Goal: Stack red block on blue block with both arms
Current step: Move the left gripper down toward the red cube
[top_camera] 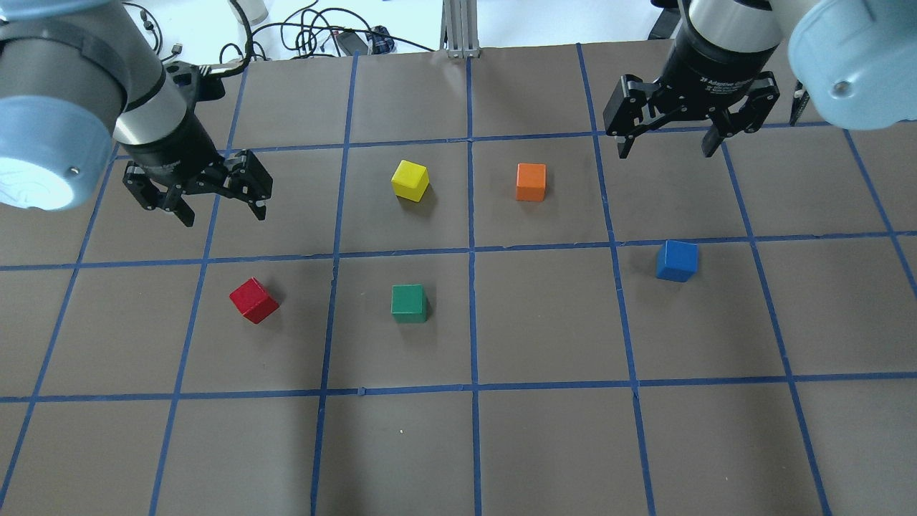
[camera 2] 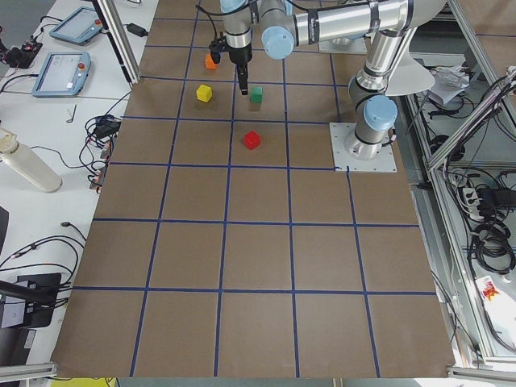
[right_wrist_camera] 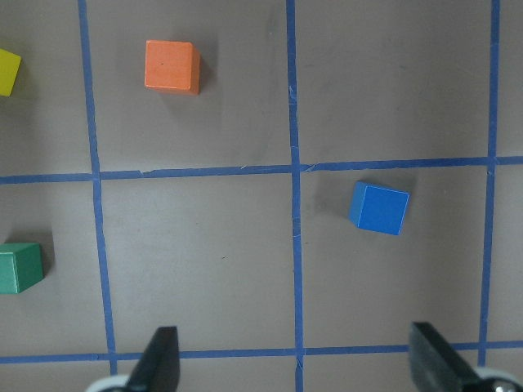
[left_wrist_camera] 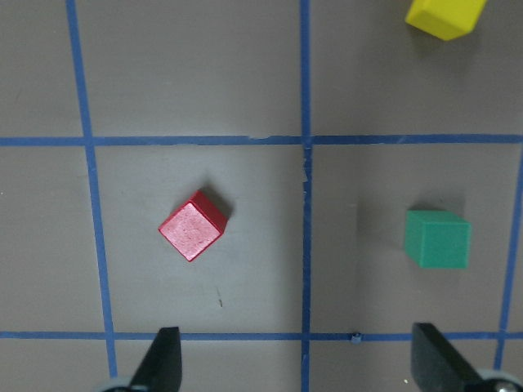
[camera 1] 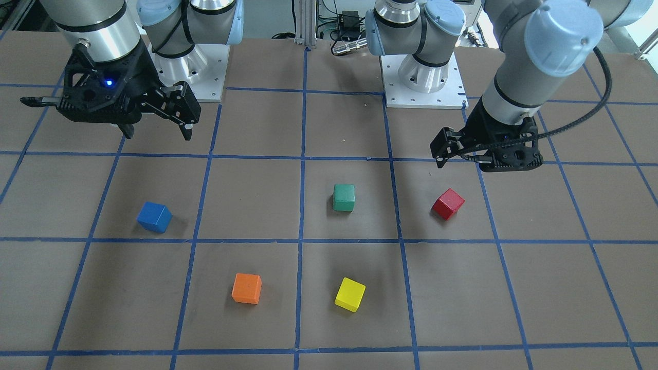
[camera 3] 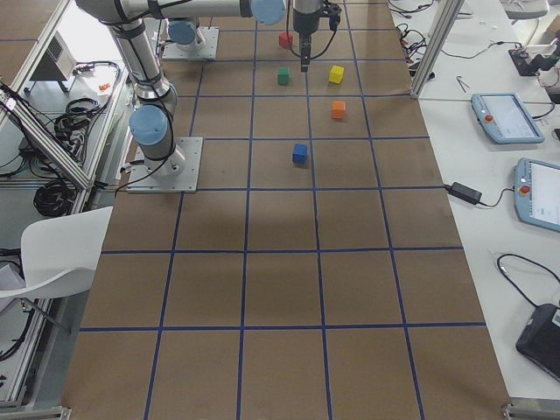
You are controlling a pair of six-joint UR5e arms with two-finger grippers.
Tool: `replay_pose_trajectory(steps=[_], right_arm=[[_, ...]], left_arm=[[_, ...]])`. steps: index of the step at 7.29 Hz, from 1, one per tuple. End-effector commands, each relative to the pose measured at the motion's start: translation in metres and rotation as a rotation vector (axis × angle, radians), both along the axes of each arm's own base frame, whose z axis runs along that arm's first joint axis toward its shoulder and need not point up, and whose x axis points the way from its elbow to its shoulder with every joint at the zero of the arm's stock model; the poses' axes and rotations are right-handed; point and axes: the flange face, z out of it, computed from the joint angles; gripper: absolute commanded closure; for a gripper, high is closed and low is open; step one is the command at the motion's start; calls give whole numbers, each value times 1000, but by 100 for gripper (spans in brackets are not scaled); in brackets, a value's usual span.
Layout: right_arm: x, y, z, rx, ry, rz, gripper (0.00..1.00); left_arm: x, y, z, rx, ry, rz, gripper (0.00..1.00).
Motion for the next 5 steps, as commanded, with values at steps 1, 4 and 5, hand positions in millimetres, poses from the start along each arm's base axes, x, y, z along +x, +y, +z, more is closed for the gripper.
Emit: replay_pose_trajectory(steps=[1, 4, 5], right_arm=[[0, 0, -1, 2, 0, 2, 0], [-3, 0, -2, 4, 29, 6, 0], [-3, 0, -2, 4, 29, 6, 0]], left_arm=[[22, 17, -69, -1, -8, 91, 0], [42, 33, -127, 6, -5, 155, 0], [41, 36, -142, 10, -7, 166, 0]])
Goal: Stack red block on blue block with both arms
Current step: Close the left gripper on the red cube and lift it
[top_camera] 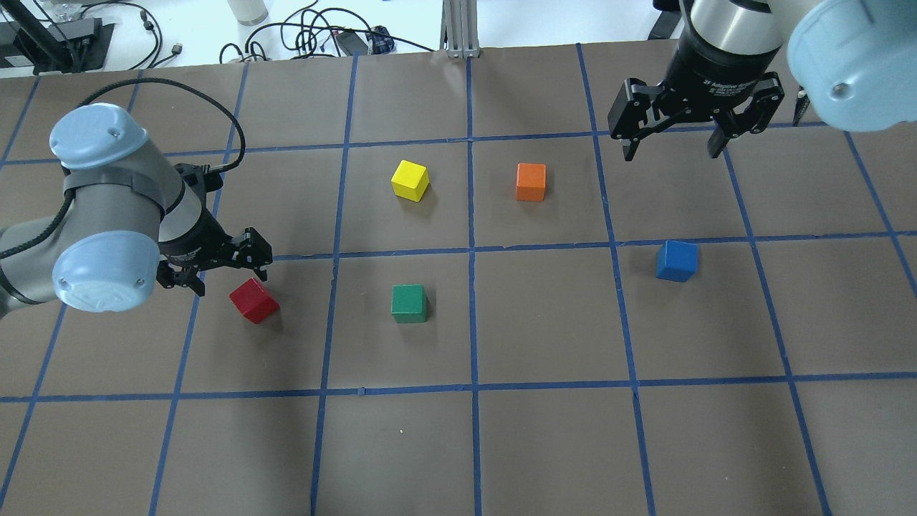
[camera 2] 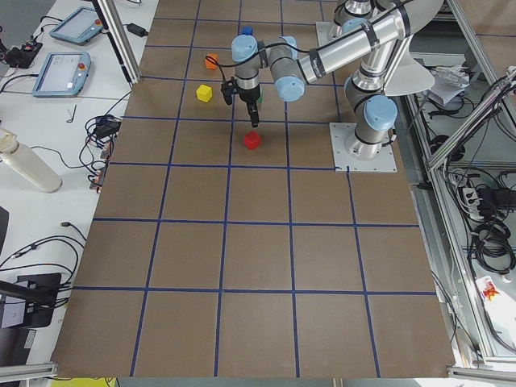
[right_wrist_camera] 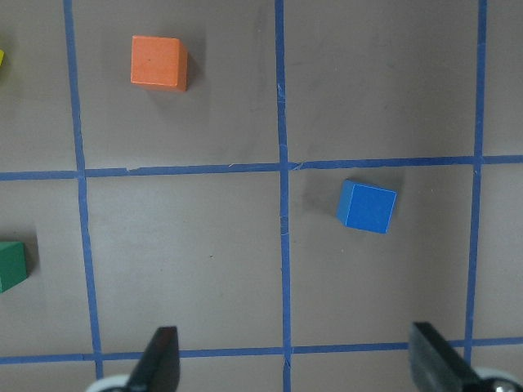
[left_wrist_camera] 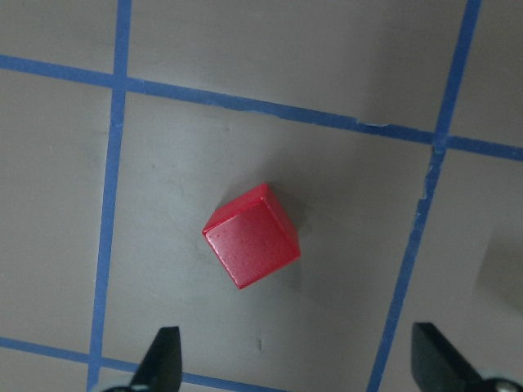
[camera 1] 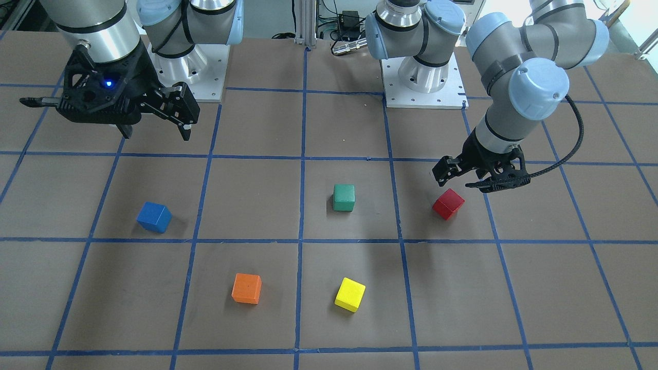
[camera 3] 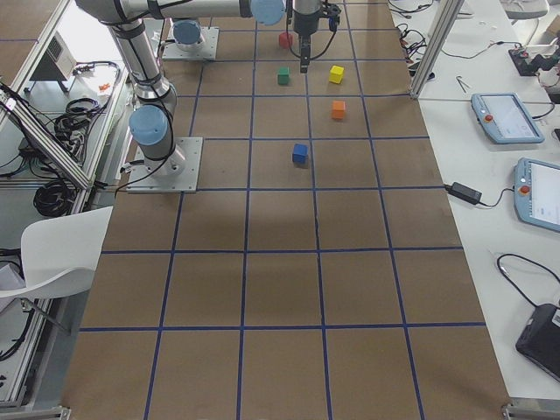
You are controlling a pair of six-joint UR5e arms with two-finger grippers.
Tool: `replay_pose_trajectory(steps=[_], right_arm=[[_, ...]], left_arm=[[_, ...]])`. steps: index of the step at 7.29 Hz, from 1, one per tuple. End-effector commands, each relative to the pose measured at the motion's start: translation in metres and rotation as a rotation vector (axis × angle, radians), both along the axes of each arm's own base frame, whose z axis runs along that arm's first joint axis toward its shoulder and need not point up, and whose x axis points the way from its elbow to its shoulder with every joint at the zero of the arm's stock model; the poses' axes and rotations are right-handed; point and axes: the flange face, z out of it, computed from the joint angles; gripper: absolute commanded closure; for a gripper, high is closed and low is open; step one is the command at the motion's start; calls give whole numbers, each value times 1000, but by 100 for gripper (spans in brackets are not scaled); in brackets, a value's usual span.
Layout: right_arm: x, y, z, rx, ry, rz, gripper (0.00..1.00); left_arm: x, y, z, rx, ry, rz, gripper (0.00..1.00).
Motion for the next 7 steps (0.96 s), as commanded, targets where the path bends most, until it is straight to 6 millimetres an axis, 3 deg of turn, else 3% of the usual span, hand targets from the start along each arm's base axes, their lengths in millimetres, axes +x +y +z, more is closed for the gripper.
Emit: replay_pose_trajectory(steps=[1, 7], right_arm=[[0, 0, 0, -1, 1, 0, 0], [0, 0, 0, -1, 2, -3, 0]], left_arm=[[1, 7, -29, 24, 3, 16, 0], [7, 0, -67, 16, -2, 27, 0]])
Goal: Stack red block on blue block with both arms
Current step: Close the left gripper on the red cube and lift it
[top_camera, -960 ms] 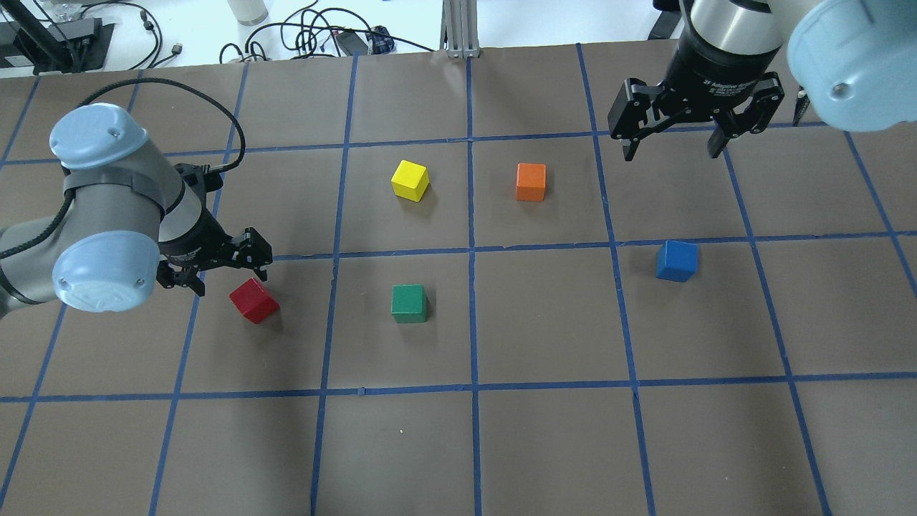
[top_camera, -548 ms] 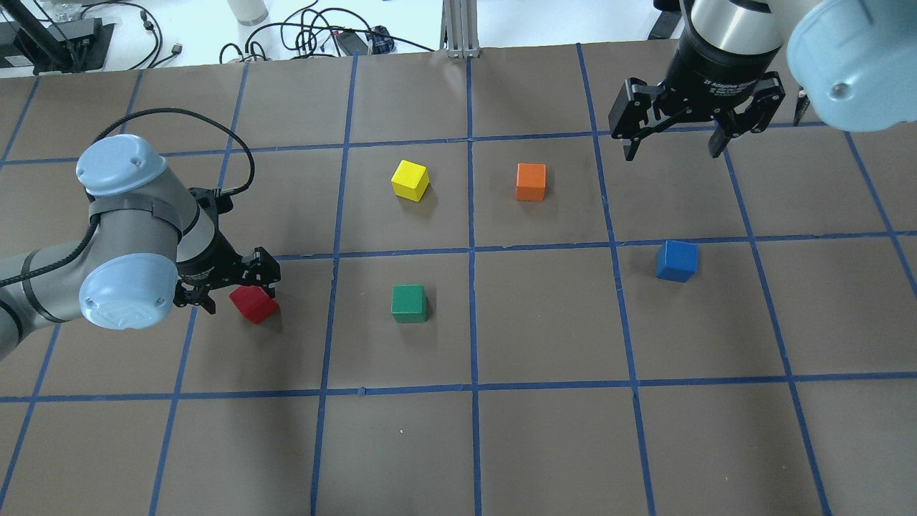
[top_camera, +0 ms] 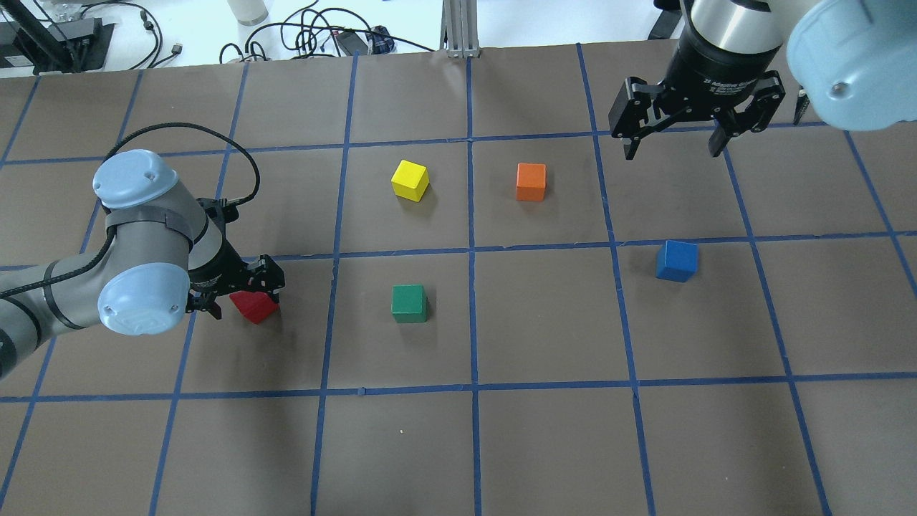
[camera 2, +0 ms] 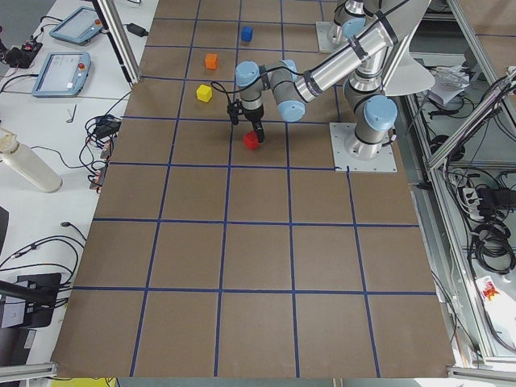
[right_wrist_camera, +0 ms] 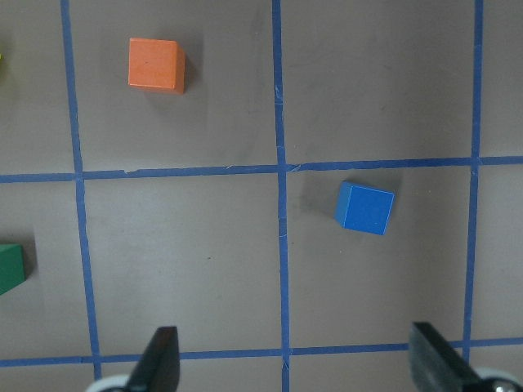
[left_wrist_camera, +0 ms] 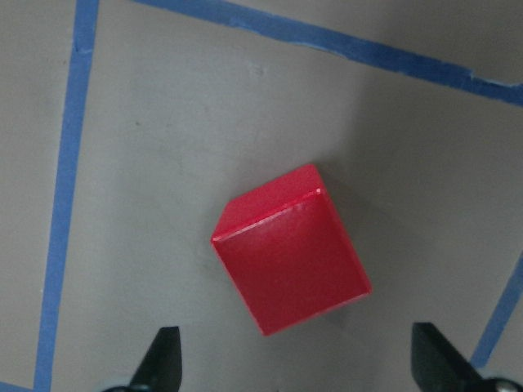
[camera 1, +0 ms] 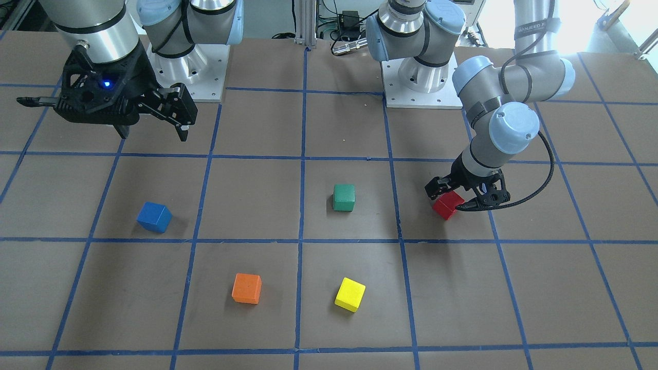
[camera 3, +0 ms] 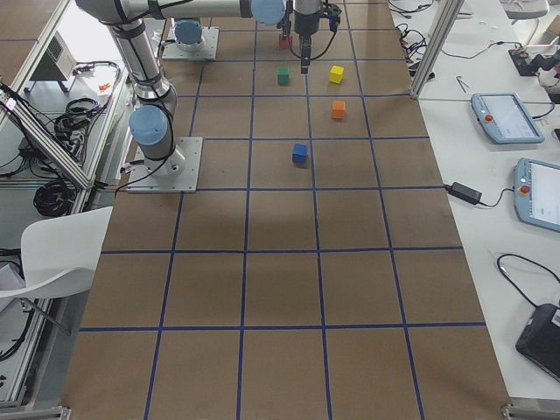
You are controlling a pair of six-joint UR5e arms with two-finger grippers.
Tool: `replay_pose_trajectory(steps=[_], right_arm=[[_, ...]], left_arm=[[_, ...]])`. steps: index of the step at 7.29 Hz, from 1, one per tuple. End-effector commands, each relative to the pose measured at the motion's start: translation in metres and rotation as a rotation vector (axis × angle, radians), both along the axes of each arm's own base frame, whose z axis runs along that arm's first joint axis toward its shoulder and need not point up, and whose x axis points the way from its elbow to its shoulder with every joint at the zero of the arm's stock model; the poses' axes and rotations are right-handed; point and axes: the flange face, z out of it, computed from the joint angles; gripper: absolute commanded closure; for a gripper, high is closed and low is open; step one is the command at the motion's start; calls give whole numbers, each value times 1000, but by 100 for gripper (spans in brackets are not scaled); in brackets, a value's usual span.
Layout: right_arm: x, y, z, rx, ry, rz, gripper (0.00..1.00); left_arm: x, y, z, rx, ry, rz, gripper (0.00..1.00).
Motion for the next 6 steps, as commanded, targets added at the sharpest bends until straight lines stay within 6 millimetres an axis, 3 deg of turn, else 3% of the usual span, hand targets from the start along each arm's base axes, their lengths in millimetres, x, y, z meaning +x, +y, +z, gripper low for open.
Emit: replay_pose_trajectory(steps=[1, 3, 6], right_arm=[[0, 1, 0, 3, 0, 0, 0], [0, 1, -1, 6, 0, 3, 0], [0, 1, -1, 6, 0, 3, 0]], left_arm=[[2, -6, -11, -18, -6, 28, 3], [2, -9, -17, -23, -12, 67, 23], [4, -14, -9, -38, -25, 43, 74]])
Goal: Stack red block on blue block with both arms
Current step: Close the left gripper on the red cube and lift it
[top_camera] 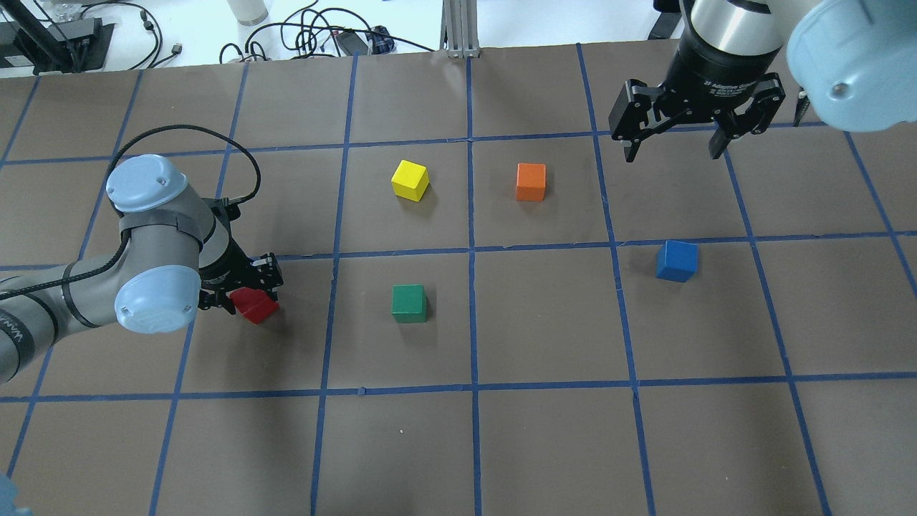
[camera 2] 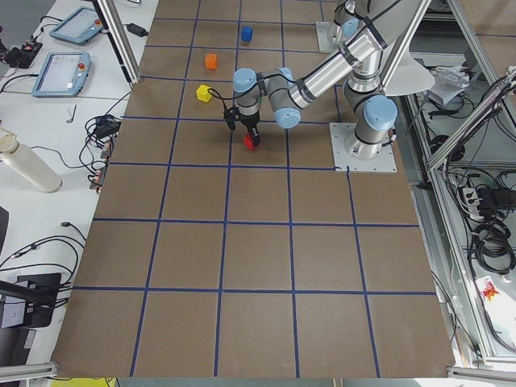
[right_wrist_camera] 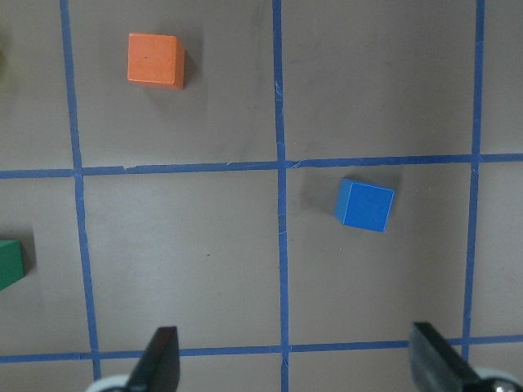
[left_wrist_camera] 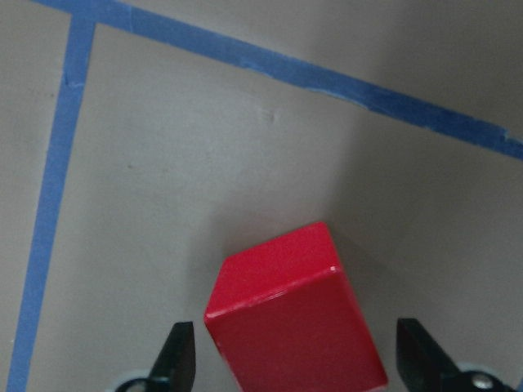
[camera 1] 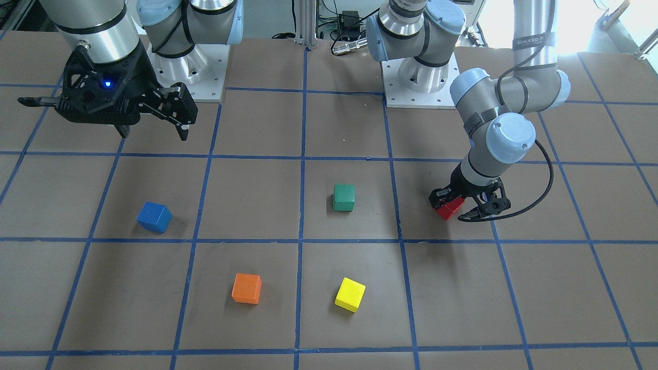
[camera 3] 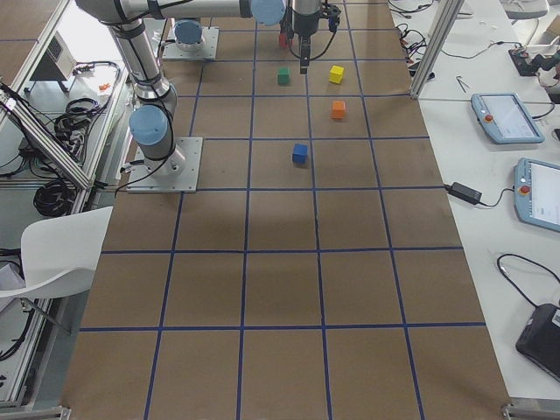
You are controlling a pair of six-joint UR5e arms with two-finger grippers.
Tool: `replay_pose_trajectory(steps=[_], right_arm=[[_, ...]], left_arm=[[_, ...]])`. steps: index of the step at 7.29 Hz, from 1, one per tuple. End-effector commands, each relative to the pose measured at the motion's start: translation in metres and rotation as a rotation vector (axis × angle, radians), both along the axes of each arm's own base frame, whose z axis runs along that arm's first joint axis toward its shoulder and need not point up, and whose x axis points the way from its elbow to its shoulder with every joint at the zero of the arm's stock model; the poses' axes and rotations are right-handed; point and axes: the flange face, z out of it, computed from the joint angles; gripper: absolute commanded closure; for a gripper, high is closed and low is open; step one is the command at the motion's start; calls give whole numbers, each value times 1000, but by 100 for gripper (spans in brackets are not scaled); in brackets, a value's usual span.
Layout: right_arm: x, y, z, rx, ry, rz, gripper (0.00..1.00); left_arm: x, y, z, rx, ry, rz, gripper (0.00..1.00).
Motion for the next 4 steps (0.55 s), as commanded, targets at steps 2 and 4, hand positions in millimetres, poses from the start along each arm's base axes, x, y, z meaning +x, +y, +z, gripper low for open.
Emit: replay_pose_trajectory(steps=[2, 4], right_arm=[[0, 0, 1, -1, 0, 0, 0], [0, 0, 1, -1, -2, 2, 0]], left_arm=[[-5, -26, 37, 9, -66, -71, 93], [-40, -67, 100, -20, -53, -296, 95]])
